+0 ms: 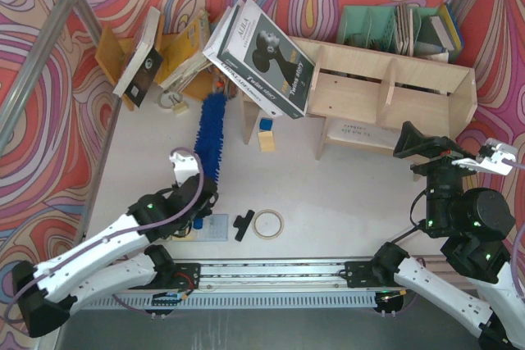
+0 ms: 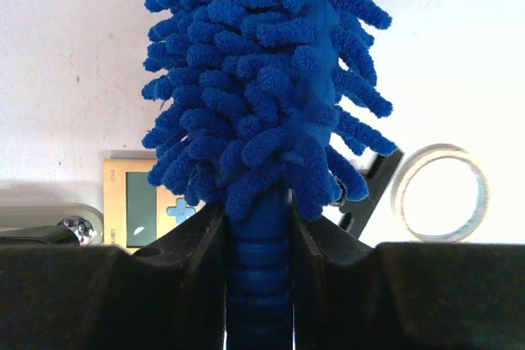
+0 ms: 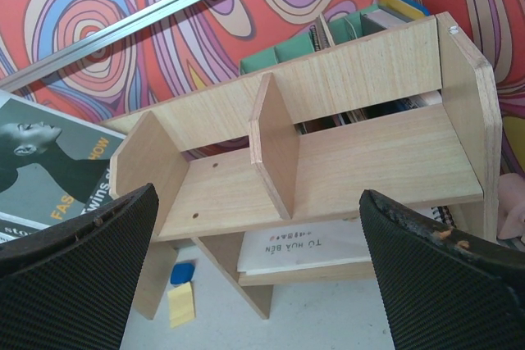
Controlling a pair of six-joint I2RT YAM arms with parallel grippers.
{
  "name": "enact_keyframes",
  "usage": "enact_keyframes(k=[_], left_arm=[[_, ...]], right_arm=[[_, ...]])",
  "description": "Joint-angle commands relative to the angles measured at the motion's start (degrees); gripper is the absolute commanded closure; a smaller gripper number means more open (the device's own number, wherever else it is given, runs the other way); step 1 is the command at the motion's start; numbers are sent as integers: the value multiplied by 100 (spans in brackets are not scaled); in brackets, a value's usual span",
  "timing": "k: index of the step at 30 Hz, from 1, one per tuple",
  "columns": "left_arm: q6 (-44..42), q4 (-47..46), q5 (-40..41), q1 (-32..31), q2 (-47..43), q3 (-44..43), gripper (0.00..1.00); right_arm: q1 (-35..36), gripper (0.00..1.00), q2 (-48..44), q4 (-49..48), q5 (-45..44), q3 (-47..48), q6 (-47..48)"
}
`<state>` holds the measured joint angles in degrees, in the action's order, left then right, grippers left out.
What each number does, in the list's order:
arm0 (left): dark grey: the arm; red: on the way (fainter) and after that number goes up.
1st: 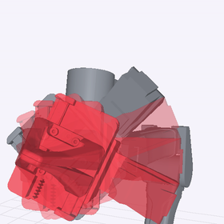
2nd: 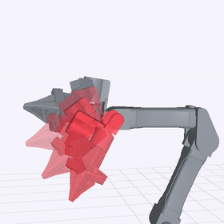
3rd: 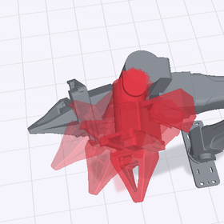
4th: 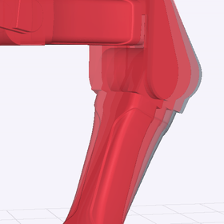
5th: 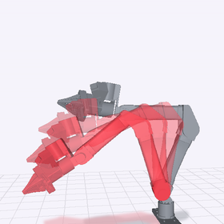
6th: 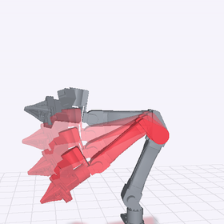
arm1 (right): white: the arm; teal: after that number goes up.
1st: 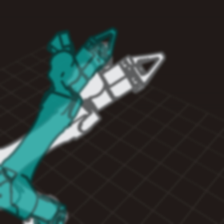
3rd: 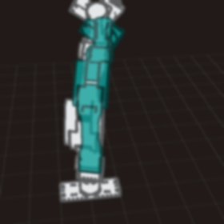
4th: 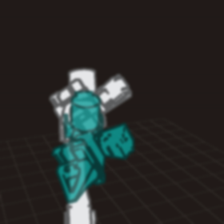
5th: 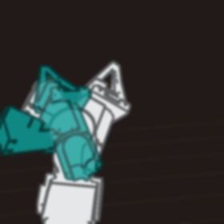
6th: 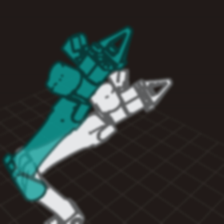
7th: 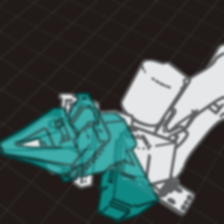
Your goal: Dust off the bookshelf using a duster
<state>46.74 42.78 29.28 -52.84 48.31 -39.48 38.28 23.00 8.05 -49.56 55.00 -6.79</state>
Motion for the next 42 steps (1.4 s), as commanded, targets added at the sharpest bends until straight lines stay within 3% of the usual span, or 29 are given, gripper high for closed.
enact_keyframes(k=[1, 11, 19, 28, 36, 42], left_arm=[[-305, 165, 351, -1, -479, -555, 100], [-758, 1294, -331, -1, -588, -1762, 100], [-1040, 1569, -704, 1, -900, -2440, 100], [-1412, 1392, -406, 0, -1221, -2857, 100], [-1258, 1955, 1114, 0, -1185, -3200, 100], [-1860, 870, 1125, -5, -1673, -3071, 100]], right_arm=[[13, 1, 82, -182, -90, -27, 157], [13, 1, 139, -258, -67, -37, 161], [12, 1, 181, -277, -45, -43, 143], [12, 1, 162, -179, -19, -36, 30], [13, 1, 123, -124, -27, 4, 19], [12, 1, 138, -111, -20, -24, -38]])
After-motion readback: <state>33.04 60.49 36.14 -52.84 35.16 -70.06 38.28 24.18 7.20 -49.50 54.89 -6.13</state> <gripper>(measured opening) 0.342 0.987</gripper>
